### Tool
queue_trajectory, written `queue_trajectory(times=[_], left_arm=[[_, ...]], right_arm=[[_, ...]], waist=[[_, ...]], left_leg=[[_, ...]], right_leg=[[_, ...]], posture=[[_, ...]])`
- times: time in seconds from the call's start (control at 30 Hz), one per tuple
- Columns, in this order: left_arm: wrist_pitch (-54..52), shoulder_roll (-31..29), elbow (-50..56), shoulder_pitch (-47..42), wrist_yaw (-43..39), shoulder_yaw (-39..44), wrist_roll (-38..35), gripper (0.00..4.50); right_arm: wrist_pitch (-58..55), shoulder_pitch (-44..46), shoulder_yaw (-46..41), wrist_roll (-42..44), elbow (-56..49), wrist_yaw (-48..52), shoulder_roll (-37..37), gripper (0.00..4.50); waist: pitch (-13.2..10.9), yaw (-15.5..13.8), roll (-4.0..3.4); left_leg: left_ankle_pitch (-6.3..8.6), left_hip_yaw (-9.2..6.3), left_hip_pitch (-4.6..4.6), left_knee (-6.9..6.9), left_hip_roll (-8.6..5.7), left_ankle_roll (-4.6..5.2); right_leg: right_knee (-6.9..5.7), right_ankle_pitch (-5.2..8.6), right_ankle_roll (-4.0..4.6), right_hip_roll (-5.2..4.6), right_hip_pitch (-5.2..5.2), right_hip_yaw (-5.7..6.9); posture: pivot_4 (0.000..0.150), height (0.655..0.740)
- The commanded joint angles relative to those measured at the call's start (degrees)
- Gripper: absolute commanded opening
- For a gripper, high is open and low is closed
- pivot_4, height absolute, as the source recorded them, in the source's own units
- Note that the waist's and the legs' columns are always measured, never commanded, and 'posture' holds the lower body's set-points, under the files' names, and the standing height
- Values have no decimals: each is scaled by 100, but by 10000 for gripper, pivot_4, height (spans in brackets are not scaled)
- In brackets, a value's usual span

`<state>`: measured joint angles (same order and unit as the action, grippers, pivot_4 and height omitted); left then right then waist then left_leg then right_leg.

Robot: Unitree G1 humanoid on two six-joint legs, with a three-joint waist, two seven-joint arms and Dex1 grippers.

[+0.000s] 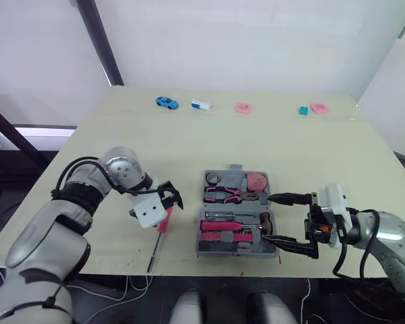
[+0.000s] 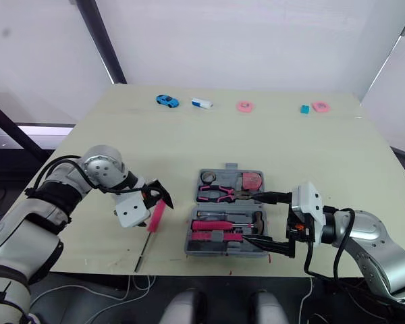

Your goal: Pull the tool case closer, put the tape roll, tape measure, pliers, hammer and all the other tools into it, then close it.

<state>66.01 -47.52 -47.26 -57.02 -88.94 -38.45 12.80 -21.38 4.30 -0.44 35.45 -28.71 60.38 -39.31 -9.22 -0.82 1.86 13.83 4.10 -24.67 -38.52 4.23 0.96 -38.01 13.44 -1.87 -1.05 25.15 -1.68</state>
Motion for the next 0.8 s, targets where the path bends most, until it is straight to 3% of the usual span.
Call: queue_trajectory(times=[0.03, 0.13, 0.43, 0.53, 0.63, 0.8], left_arm=[[444, 139, -294, -197, 106, -195, 435, 43380], [626, 297, -510, -192, 349, -302, 747, 41073], [671, 165, -607, -33, 463, -404, 775, 3332], [562, -85, -484, -6, 240, -404, 513, 3078], [-160, -615, -69, 109, -250, -177, -208, 3077], [-2830, -1982, 1586, 961, -356, -5, -1719, 3077]], right_arm=[[15, 76, -63, 84, -94, 39, -48, 45000], [8, 64, -78, 87, -113, 38, -63, 45000], [-28, 54, -165, 127, -100, 53, -154, 45000], [-16, 64, -140, 111, -86, 46, -146, 45000], [26, 115, -74, 59, -8, 42, -93, 45000], [83, 151, -18, -2, 53, 23, -14, 45000]], waist=[[0, 1, 0], [0, 9, 0], [0, 7, 0], [0, 28, 0], [0, 39, 0], [0, 116, 0]], left_leg=[[0, 0, 0, 0, 0, 0], [0, -2, 0, 0, 0, 0], [0, -5, 1, -1, 1, 0], [0, -5, 3, -2, 1, 0], [0, -5, 3, -1, 2, 0], [0, -8, 4, -1, 6, 0]], right_leg=[[0, 0, 0, 0, 0, 0], [-1, 0, 0, 2, 0, 0], [-4, -1, 0, 2, -1, 1], [-6, -1, 0, 2, -1, 1], [-9, 0, 1, 4, 0, 1], [-14, 0, 1, 3, 0, 2]], posture=[[1500, 7400], [1500, 7400], [1500, 7400], [1500, 7400], [1500, 7400], [1500, 7400]])
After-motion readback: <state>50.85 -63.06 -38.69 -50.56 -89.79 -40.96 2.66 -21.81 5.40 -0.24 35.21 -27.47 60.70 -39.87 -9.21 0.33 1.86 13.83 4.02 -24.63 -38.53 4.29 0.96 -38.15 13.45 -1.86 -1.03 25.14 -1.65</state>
